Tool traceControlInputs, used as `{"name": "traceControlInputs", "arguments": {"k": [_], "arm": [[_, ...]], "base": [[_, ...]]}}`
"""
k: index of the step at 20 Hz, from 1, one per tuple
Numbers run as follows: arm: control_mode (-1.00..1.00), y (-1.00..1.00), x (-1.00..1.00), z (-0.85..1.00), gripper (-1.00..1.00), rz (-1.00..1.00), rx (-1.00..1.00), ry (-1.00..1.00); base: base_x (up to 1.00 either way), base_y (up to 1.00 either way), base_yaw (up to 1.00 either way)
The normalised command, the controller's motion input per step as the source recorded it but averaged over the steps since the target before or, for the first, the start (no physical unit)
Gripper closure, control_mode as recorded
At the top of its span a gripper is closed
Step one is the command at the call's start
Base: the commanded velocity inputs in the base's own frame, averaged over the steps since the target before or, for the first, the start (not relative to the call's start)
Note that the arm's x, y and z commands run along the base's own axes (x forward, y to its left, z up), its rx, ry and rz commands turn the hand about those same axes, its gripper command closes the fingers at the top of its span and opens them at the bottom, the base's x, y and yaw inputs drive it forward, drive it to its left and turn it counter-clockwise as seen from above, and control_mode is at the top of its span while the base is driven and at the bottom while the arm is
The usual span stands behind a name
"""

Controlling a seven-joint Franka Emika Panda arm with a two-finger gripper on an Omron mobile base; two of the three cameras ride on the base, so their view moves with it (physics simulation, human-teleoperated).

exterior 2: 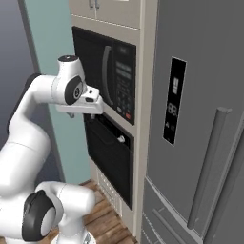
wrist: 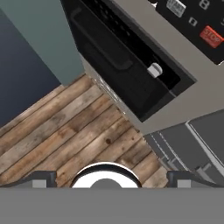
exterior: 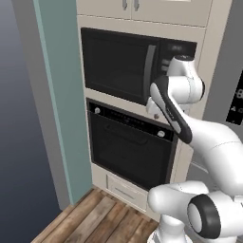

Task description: Take the baked cake out of the oven and place it on the plate for cooling. Then close the oven door.

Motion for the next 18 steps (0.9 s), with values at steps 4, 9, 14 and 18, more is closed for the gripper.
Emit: {"name": "traceControlInputs", "arguments": {"k": [4,9,14,18], "arm": [[-1.0,0.0,0.04,-0.28,-1.0,0.0,-0.06,0.1],[-1.0,0.79,0.61,-1.0,-1.0,0.0,-0.57,0.15],[-1.0,0.67,0.78,-1.0,-1.0,0.0,-0.49,0.02],[-1.0,0.11,0.98,-0.83,-1.0,0.01,-0.26,0.0]], "base": [[0.0,0.0,0.0],[0.0,0.0,0.0],[0.0,0.0,0.0],[0.0,0.0,0.0]]}}
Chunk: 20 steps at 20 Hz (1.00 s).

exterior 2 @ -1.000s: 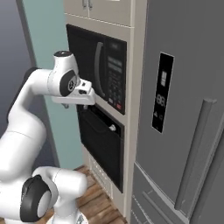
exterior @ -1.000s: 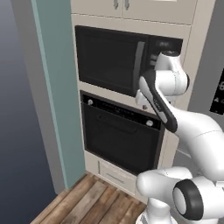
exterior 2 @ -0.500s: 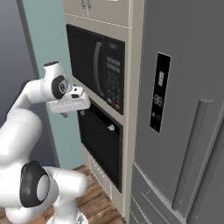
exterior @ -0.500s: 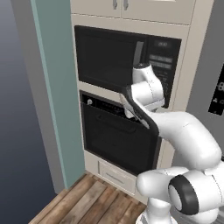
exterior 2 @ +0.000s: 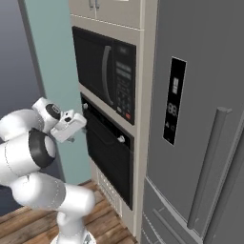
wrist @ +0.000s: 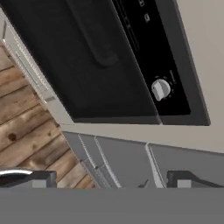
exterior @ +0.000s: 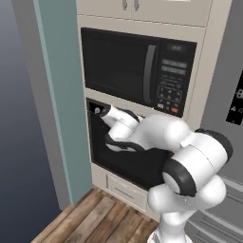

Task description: Take the baked cake out of the oven and place it on the plate for cooling. Then close the oven door.

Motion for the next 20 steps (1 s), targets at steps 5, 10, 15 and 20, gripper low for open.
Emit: {"name": "traceControlInputs", "arguments": {"k": [5,10,15,20], "arm": [[-1.0,0.0,0.74,-0.5,-1.0,0.06,-0.06,-0.04],[-1.0,0.0,0.59,-0.35,-1.0,0.03,-0.02,-0.08],[-1.0,0.0,0.68,-0.56,-1.0,0.03,-0.08,-0.01],[-1.0,0.0,0.57,-0.54,-1.0,0.01,-0.11,0.0]], "base": [[0.0,0.0,0.0],[0.0,0.0,0.0],[0.0,0.0,0.0],[0.0,0.0,0.0]]}}
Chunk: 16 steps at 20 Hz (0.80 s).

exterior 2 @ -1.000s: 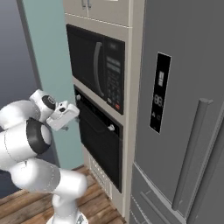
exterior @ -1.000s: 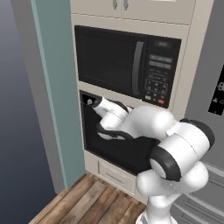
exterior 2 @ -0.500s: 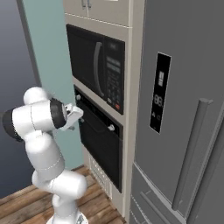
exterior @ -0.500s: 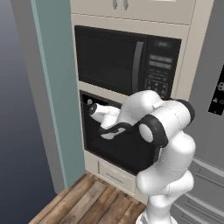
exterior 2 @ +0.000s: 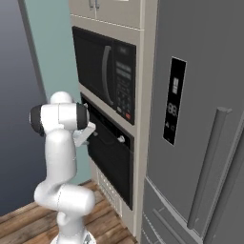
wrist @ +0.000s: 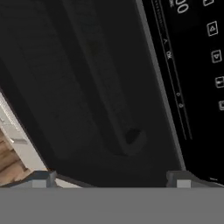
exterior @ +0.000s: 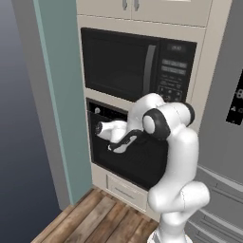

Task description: Take the baked cake out of the oven and place it on the plate for cooling. Then close the oven door.

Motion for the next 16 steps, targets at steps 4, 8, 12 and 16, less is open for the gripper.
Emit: {"name": "traceControlInputs", "arguments": {"k": [4,8,12,16], "arm": [[-1.0,-0.04,0.54,-0.38,-1.0,0.02,-0.06,0.0],[-1.0,-0.18,0.61,-0.2,-1.0,0.03,-0.01,0.0],[-1.0,-0.32,0.58,-0.06,-1.0,0.05,0.0,0.01],[-1.0,-0.33,0.51,-0.19,-1.0,0.09,0.0,0.06]], "base": [[0.0,0.0,0.0],[0.0,0.0,0.0],[0.0,0.0,0.0],[0.0,0.0,0.0]]}}
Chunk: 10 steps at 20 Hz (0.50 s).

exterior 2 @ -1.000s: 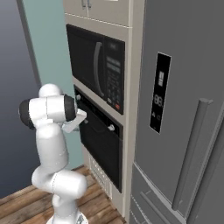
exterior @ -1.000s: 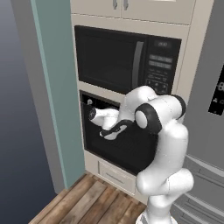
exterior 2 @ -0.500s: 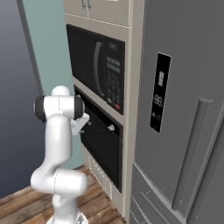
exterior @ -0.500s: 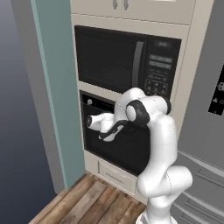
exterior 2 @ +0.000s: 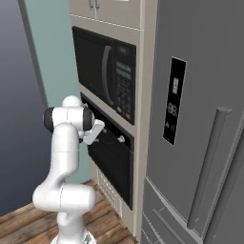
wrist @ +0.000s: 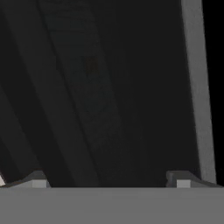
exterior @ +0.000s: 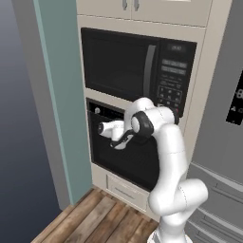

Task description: Take the baked cake out of the oven and place it on the plate for cooling. Then close the oven door.

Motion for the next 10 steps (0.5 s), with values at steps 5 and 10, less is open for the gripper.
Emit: {"name": "traceControlInputs", "arguments": {"k": [5,10], "arm": [[-1.0,-0.24,0.43,-0.35,-1.0,0.1,0.0,0.07],[-1.0,-0.16,0.29,-0.32,-1.0,0.09,0.0,0.06]], "base": [[0.0,0.0,0.0],[0.0,0.0,0.0]]}}
